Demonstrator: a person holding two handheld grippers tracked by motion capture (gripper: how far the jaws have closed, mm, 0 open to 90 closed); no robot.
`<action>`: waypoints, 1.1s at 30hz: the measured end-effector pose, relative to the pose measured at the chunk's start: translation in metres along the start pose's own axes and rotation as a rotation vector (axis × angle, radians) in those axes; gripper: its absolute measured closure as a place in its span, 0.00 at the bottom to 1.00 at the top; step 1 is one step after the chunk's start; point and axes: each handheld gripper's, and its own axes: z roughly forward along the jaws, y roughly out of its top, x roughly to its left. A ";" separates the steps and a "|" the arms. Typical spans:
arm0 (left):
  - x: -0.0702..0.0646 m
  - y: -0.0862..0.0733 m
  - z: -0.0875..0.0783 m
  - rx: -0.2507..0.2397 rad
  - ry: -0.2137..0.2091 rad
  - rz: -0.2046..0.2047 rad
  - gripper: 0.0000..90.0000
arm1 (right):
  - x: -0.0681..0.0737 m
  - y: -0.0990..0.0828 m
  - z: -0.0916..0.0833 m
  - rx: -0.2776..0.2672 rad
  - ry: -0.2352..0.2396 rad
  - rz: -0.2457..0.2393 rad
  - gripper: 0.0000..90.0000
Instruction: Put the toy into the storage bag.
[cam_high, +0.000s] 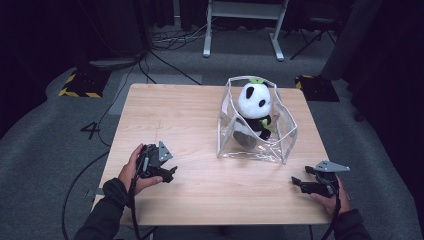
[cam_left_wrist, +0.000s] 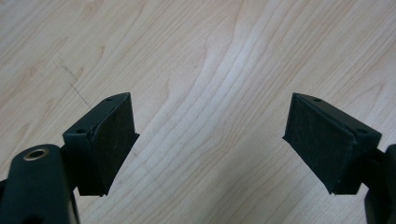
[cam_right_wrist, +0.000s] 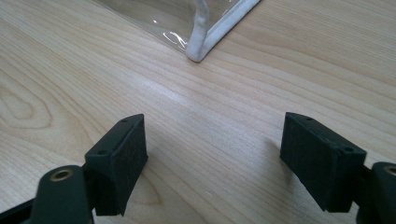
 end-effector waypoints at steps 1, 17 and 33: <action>0.000 -0.003 0.002 0.002 -0.003 -0.007 0.18 | 0.000 0.000 0.000 0.001 0.000 0.000 0.25; 0.001 -0.023 0.012 0.035 -0.003 -0.022 0.18 | 0.000 0.000 0.000 0.000 0.000 0.000 0.25; 0.005 -0.048 0.018 0.043 -0.006 -0.063 0.18 | 0.000 0.000 0.000 0.000 0.000 0.000 0.25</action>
